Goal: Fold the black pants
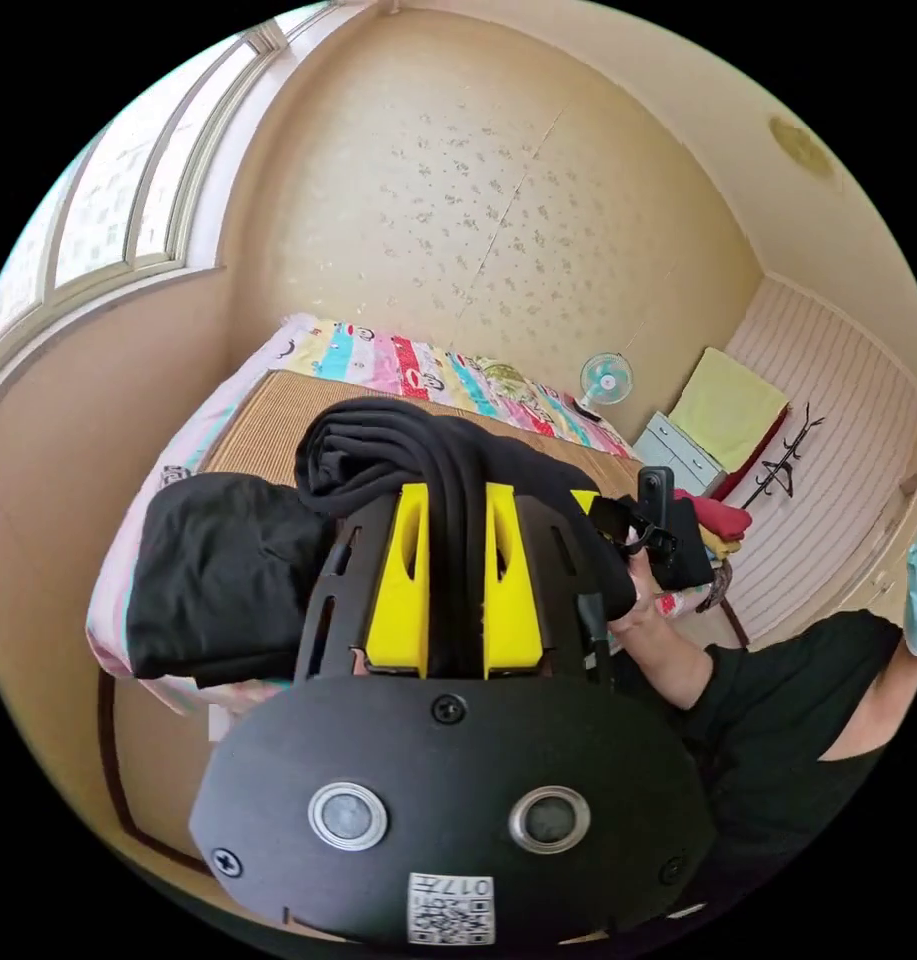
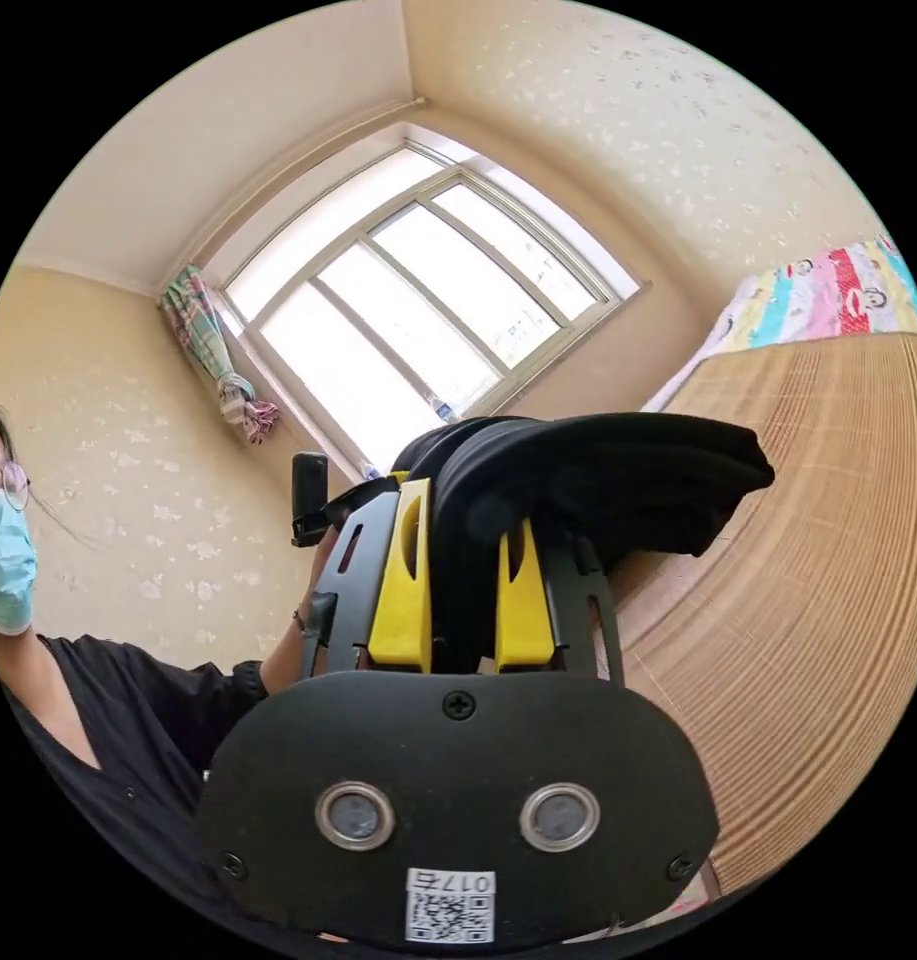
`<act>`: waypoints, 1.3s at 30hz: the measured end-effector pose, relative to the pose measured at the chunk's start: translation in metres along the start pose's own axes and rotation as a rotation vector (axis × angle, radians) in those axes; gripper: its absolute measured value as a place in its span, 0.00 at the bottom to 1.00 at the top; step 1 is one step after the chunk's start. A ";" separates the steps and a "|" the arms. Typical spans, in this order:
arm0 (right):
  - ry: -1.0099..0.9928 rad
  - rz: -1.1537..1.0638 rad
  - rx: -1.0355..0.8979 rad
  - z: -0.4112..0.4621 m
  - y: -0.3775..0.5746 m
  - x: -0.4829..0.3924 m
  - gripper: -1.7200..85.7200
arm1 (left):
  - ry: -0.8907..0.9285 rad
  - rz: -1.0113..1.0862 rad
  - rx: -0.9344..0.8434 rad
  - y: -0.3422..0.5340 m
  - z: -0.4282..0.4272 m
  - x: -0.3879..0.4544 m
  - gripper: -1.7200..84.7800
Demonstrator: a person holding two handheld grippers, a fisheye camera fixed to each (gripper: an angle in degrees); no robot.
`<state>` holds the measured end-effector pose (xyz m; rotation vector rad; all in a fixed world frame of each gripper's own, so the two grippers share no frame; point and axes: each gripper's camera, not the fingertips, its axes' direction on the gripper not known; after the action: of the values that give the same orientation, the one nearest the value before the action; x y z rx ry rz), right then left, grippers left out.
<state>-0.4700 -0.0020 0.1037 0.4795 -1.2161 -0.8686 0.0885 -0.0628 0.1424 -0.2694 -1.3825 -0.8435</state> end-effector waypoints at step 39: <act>1.116 0.861 0.643 -0.605 0.299 -0.008 0.14 | 0.511 0.165 -0.266 0.251 0.268 0.071 0.14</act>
<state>0.1952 0.1092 0.1324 0.7186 -0.4860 0.5505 0.0504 0.2525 0.3406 -0.3399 -0.7621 -0.8827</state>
